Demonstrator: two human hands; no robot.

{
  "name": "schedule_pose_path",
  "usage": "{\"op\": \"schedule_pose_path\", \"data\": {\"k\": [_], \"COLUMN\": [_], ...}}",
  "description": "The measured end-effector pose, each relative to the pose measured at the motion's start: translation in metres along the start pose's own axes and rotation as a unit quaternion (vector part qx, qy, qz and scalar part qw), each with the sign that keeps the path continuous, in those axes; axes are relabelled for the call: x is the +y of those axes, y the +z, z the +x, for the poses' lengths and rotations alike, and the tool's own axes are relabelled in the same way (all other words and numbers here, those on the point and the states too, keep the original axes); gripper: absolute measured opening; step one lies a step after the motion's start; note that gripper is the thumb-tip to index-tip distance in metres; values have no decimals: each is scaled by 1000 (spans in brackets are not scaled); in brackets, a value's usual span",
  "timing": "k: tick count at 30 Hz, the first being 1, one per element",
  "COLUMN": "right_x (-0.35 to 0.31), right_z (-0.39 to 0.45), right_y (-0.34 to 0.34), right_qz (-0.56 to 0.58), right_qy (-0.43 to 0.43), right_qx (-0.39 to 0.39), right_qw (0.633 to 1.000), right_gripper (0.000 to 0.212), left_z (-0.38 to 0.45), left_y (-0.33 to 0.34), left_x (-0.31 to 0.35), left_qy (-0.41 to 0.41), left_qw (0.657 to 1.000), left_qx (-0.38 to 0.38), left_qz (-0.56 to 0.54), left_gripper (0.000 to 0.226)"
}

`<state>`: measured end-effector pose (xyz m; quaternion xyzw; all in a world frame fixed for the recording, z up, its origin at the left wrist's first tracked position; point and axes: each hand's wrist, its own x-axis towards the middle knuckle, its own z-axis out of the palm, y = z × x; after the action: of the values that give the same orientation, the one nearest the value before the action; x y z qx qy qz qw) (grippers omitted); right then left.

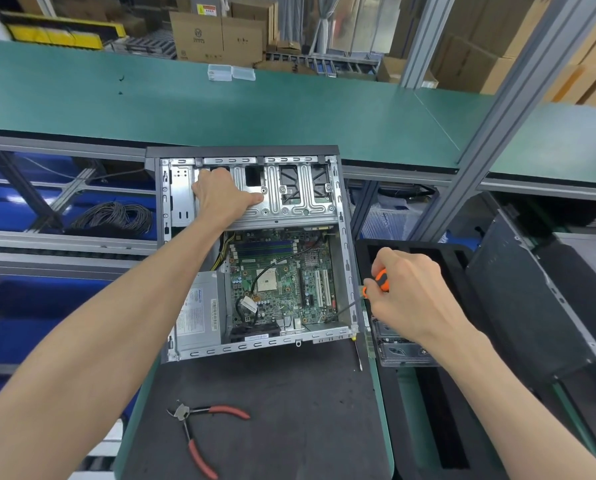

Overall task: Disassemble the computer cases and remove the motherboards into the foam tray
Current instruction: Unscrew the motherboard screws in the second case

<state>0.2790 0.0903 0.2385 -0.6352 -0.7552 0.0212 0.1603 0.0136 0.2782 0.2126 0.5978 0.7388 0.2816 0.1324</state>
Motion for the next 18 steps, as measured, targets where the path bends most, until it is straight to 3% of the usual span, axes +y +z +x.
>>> {"op": "schedule_pose_path", "data": {"k": [18], "right_x": [-1], "right_z": [-2], "right_y": [3], "right_qz": [8], "right_qy": [-8], "right_qx": [11], "right_qw": [1000], "right_gripper": [12], "left_z": [-5], "left_y": [-5], "left_x": [3], "left_qy": [-3], "left_qw": [1000], "left_qx": [-11], "left_qz": [-4], "left_gripper": [63]}}
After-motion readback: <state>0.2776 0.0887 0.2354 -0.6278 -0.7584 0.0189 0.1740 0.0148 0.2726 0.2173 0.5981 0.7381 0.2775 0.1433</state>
